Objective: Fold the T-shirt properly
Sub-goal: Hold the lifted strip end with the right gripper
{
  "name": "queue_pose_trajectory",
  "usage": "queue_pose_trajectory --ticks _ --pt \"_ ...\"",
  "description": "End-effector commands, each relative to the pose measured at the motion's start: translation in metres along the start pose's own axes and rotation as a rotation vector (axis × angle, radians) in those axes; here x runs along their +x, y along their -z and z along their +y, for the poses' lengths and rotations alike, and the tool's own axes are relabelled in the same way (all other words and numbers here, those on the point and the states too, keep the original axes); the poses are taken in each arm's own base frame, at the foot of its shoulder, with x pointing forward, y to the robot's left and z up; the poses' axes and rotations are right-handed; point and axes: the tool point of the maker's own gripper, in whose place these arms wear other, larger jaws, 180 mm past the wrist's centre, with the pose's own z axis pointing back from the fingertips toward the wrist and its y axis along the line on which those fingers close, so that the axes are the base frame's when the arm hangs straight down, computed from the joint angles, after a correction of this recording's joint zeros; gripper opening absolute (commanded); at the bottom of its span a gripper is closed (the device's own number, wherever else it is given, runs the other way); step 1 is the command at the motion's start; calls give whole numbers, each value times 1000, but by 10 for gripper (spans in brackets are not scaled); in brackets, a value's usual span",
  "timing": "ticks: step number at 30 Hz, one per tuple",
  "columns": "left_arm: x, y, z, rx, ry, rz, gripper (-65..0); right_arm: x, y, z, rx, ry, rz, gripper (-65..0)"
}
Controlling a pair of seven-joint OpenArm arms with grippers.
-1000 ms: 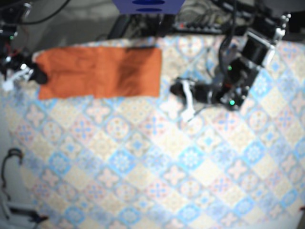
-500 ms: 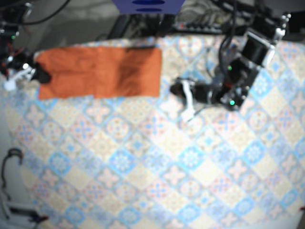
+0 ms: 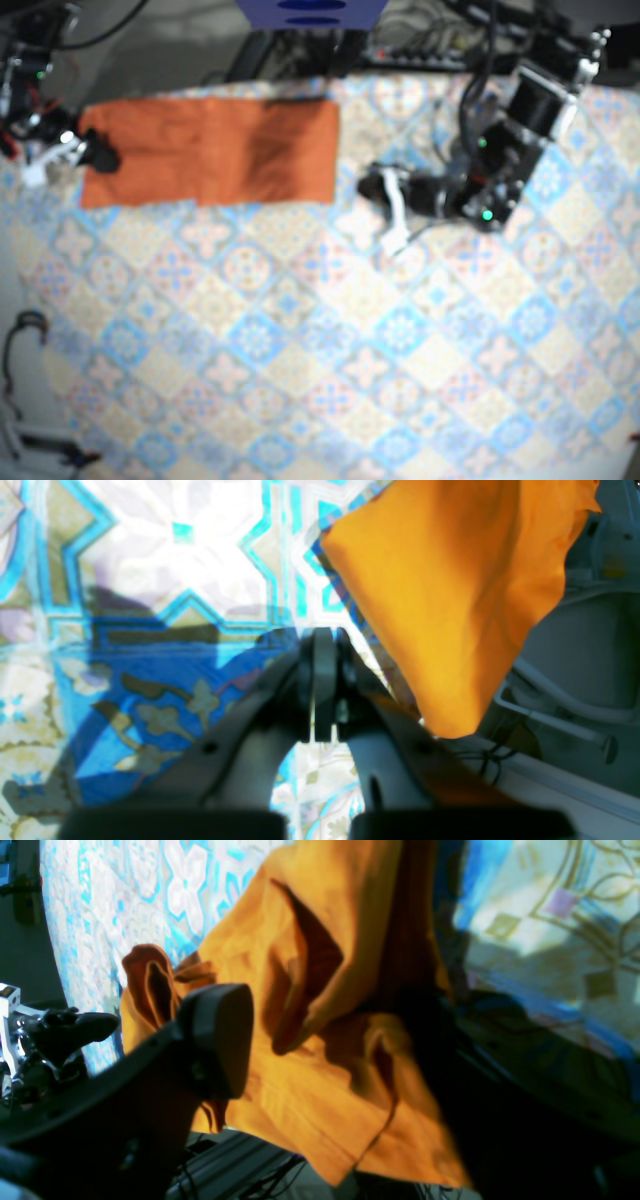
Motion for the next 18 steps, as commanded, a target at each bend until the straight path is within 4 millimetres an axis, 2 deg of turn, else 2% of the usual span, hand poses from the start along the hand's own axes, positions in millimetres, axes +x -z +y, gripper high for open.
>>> queue_pose_trajectory --ticks 1,8,18 --pt "15 -7 1 0 17 -39 -650 15 -7 2 5 -30 -31 -215" --pt "9 -5 0 -5 7 -32 -650 11 0 6 13 -42 -10 -215" --pt "12 -17 13 23 -48 -85 -650 42 -14 -2 -24 -78 -100 -217"
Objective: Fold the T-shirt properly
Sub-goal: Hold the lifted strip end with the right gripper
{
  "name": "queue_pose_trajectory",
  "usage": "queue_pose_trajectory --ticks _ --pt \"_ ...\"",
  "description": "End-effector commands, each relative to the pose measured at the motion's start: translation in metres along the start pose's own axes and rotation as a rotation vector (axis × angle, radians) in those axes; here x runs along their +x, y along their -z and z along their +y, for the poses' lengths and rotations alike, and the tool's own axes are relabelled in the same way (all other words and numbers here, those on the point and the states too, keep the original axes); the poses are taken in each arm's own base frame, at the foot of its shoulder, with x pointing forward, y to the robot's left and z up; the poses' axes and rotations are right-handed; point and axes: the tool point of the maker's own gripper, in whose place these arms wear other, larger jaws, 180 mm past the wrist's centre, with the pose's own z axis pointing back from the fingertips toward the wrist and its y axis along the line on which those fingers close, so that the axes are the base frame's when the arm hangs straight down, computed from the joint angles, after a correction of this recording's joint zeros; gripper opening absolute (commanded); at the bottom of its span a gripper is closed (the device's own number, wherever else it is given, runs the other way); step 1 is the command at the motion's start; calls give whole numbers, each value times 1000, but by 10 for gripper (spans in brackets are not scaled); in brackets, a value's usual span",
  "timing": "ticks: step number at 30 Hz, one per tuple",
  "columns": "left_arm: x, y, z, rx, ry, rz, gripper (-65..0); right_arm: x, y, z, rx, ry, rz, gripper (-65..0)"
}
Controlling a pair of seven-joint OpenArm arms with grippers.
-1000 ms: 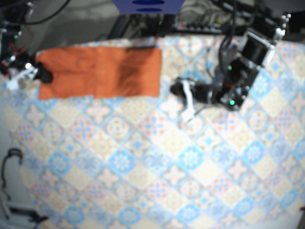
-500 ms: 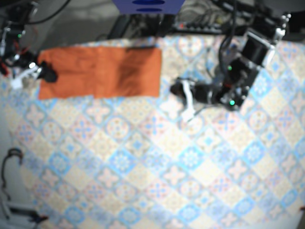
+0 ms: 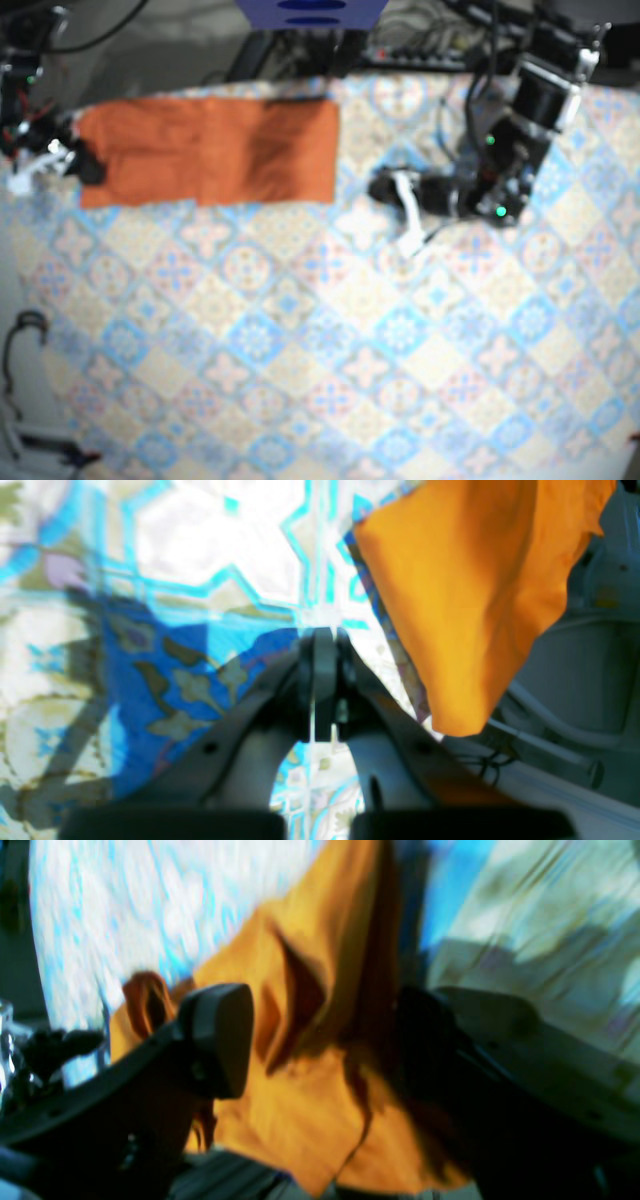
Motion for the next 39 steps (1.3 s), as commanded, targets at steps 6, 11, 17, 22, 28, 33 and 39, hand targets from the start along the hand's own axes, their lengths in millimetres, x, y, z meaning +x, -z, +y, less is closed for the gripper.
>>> queue_pose_trajectory --ticks 6,11,17,22,28,33,39 --pt "15 -6 0 -3 18 -40 -650 -11 -2 -21 -55 21 28 -217" --pt "15 -6 0 -3 18 -40 -650 -20 0 -24 -59 49 36 -217" --pt "15 -6 0 -3 18 -40 -650 -35 10 -17 -35 75 49 -217" --pt "15 -6 0 -3 18 -40 -650 -46 19 -10 -20 52 101 -217" --pt "15 -6 0 -3 18 -40 -650 -56 24 -5 -11 36 141 -218" --pt "15 -6 -1 -4 18 -40 -650 -57 25 -3 -7 30 148 -293" --pt "15 -5 -1 -6 18 -41 -650 -57 25 -4 -8 31 145 -349"
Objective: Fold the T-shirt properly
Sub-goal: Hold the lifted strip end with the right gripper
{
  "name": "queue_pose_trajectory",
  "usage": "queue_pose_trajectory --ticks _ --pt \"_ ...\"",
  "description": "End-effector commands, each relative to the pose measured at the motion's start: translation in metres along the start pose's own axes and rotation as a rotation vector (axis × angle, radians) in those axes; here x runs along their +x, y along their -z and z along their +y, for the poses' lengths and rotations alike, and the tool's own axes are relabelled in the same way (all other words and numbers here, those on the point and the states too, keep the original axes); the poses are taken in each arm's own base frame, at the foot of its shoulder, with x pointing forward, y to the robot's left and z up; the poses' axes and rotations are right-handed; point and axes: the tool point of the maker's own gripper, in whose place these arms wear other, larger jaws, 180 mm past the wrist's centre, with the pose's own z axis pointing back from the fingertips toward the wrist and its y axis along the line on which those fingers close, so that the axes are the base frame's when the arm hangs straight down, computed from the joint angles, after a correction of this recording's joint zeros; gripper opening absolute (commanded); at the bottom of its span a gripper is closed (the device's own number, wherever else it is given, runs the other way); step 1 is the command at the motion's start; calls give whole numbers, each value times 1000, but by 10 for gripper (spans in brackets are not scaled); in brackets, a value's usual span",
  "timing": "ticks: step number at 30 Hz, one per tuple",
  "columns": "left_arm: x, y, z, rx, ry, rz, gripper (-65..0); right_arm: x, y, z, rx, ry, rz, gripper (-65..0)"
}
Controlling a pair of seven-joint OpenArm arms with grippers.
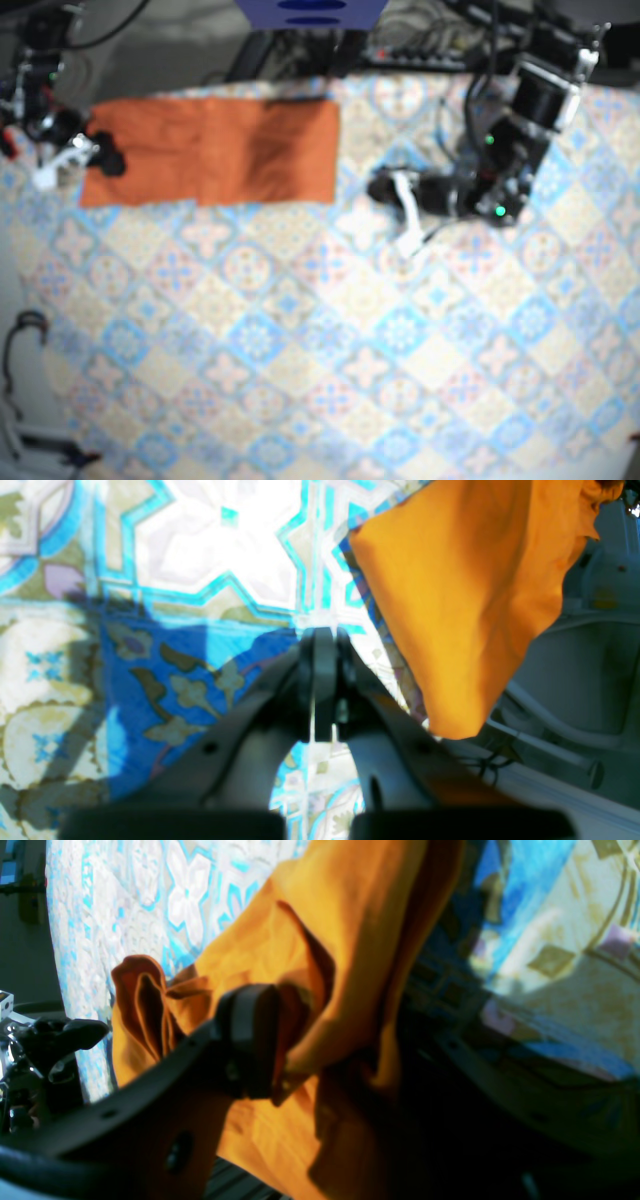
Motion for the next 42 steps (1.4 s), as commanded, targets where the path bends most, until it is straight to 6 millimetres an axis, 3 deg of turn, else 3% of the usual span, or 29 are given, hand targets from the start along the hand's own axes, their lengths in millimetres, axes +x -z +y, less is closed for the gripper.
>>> queue_pose_trajectory --ticks 1,14,24,42 --pt "15 -6 -1 -5 18 -38 -650 -12 -3 -7 -33 -17 75 -348" --pt "15 -6 0 -3 18 -38 -650 -4 -8 -10 -44 -23 59 -282" --pt "15 -6 -1 -5 18 -38 -650 1 -18 -18 -64 -12 37 -282" --pt "15 -6 0 -3 18 -38 -650 -12 -30 -29 -92 9 50 -282"
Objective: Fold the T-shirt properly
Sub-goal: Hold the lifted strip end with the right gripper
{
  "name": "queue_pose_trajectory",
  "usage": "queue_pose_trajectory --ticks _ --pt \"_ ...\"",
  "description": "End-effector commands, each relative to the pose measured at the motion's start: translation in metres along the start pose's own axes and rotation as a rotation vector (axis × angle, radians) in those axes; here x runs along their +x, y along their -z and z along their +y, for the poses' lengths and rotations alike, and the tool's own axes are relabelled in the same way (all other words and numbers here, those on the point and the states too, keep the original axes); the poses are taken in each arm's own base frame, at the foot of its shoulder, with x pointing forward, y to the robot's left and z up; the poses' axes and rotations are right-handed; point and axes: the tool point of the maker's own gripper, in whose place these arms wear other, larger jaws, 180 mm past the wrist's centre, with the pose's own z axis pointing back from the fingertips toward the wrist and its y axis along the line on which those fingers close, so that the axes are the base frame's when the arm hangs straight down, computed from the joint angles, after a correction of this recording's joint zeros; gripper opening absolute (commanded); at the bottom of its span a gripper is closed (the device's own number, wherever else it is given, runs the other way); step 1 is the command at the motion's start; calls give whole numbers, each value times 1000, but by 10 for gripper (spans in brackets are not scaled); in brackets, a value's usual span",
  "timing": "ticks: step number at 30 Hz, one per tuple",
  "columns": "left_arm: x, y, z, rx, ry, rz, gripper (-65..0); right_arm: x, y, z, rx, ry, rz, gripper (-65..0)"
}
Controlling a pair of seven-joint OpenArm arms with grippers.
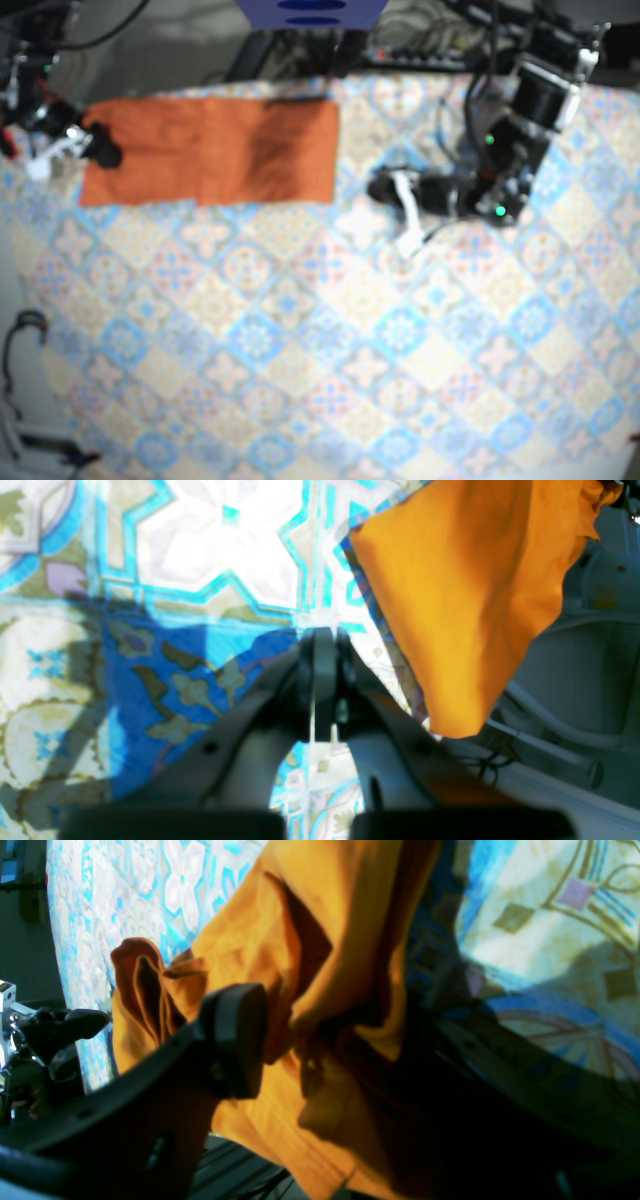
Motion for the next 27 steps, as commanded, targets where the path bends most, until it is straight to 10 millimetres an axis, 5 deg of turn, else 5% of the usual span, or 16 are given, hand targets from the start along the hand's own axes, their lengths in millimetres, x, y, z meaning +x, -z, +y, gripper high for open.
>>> queue_pose_trajectory --ticks 1,15,22,27 --pt "15 -6 0 -3 19 -38 -650 -9 -11 -16 -67 -7 59 -282" --pt "15 -6 0 -3 19 -38 -650 -12 -11 -17 -68 -6 67 -289" --pt "15 -7 0 -2 19 -37 -650 -13 -9 -16 -65 -3 64 -442" --pt "15 -7 0 -2 19 -37 -650 -14 -9 -15 -63 -2 66 -471"
